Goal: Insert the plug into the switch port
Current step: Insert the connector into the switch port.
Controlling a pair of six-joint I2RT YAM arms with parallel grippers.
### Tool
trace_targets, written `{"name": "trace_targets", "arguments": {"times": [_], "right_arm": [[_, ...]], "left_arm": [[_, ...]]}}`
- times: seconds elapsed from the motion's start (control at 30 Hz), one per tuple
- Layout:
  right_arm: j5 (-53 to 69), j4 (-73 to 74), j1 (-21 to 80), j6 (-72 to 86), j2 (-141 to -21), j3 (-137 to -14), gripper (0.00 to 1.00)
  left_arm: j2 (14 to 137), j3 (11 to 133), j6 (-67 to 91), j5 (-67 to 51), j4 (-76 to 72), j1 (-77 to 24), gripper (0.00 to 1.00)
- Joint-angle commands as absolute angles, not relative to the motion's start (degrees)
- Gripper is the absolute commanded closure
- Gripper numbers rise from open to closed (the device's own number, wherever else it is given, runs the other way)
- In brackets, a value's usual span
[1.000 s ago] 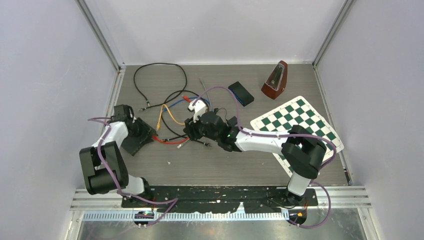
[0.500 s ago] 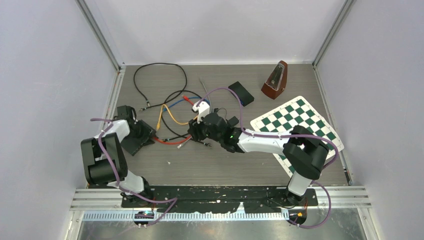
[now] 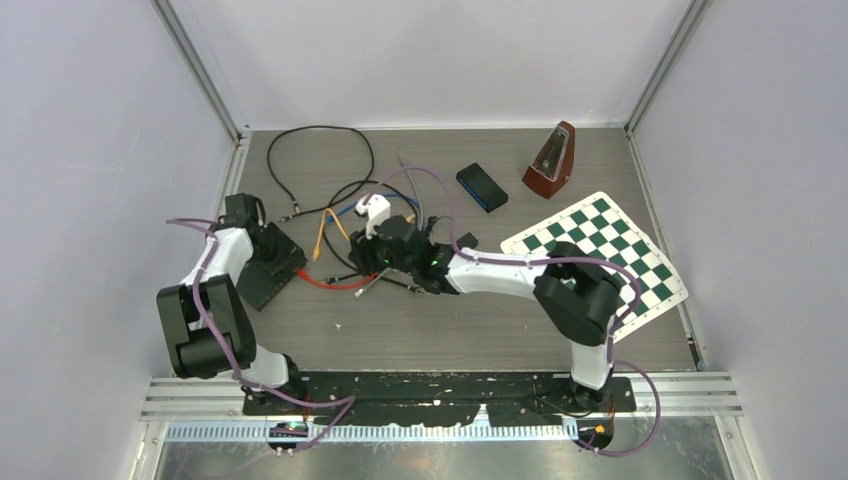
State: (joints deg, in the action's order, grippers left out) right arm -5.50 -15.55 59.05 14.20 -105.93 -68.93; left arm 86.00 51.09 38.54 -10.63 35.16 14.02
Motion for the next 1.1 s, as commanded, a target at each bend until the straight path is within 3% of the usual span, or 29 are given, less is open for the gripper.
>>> {"name": "trace_targets", "arguments": {"times": [0.0, 0.23, 0.57, 0.87, 1.07], "right_arm": [[-6.3, -14.8, 61.7, 15.0, -112.0, -79.6, 0.48], [-7.0, -6.7, 65.1, 13.8, -125.9, -96.7, 0.51], [-9.5, -2.1, 67.1, 10.5, -140.1, -113.2, 0.52], [-12.9, -0.4, 68.5, 7.4, -144.5, -116.0, 0.52], [-13.7, -3.4, 68.8, 6.6, -144.4, -113.7, 0.66]], "left_arm": [[81.0, 57.6, 36.9, -6.2, 40.5, 16.4, 0.51], [84.2, 62.4, 36.5, -7.4, 39.7, 27.0, 0.53], [101.8, 76.0, 34.8, -11.9, 45.2, 30.8, 0.60], [108.7, 81.2, 34.3, -14.5, 46.7, 30.5, 0.66], [111.6, 81.2, 32.8, -16.7, 49.0, 30.4, 0.71]]}}
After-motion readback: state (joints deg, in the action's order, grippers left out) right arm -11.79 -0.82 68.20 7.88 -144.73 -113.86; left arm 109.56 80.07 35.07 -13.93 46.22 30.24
